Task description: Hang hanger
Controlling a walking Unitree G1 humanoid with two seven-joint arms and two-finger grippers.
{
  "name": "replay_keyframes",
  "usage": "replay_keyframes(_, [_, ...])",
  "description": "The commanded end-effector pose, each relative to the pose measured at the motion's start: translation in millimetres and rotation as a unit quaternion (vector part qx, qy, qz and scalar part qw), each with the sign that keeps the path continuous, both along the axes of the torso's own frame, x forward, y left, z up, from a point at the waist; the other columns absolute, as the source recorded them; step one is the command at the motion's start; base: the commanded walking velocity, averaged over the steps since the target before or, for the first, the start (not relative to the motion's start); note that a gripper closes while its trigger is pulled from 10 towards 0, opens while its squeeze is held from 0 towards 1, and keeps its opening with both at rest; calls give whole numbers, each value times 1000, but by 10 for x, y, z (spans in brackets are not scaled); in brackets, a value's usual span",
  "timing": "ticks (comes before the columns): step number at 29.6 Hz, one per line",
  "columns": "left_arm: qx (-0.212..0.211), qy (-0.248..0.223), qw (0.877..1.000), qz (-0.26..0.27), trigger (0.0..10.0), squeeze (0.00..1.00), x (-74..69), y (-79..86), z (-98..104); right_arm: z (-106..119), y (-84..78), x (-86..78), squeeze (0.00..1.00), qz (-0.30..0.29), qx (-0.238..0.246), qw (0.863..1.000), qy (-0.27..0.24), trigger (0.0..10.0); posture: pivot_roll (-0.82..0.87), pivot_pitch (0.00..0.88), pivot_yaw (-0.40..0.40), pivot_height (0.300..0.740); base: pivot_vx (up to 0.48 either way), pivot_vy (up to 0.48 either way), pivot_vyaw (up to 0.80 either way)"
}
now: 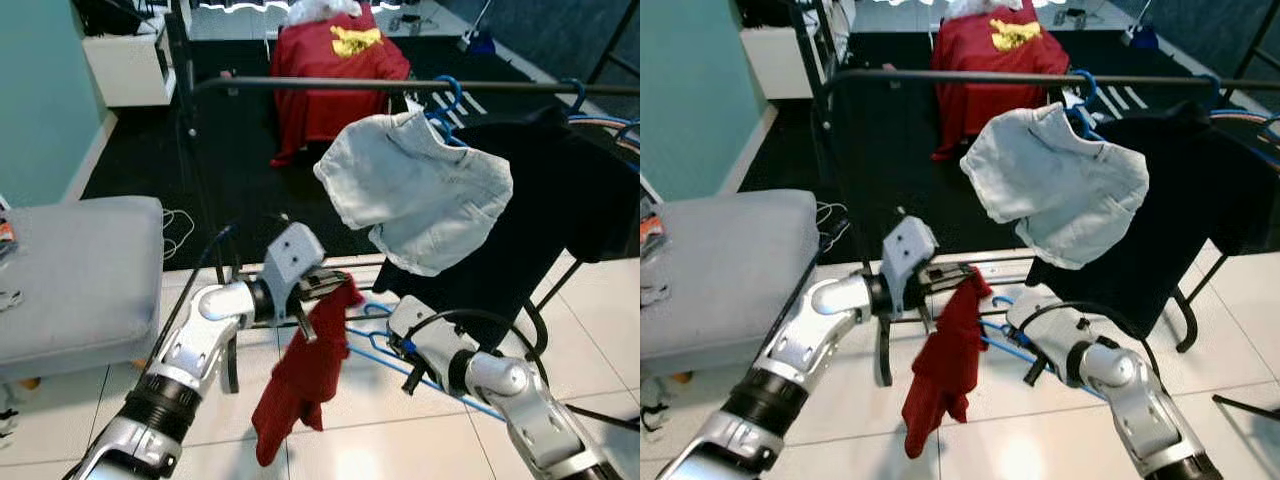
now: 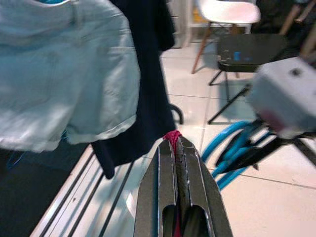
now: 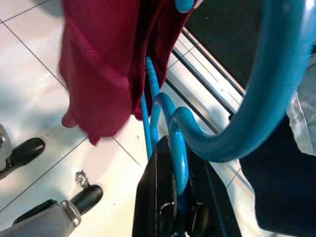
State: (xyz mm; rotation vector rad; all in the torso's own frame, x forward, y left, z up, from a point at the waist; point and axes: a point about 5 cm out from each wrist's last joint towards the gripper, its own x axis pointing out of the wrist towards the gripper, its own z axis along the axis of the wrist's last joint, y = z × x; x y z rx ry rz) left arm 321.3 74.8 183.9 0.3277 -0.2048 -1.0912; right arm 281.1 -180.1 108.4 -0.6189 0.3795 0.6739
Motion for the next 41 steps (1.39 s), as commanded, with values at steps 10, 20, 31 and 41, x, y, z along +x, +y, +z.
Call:
replay_keyframes(10, [24, 18, 999, -43, 10000, 0, -111, -23, -49, -78, -45, -14, 0, -18, 14, 1000, 13, 10000, -79, 131, -5, 740, 0, 0, 0])
replay_keyframes(20, [5, 17, 999, -42, 10000, 0, -126, -35, 55, -284, -113, -13, 0, -107, 92, 988, 61, 10000, -82, 134, -5, 740, 0, 0, 0])
replay_keyframes(31, [-44, 4, 997, -64, 10000, 0, -146, -52, 262, -716, -147, -195, 0, -221, 237, 925, 196, 10000, -83, 136, -3, 740, 0, 0, 0])
replay_keyframes(41, [4, -7, 997, -78, 10000, 0, -221, -116, 181, -590, -179, -72, 0, -240, 272, 915, 175, 10000, -82, 140, -8, 740, 0, 0, 0])
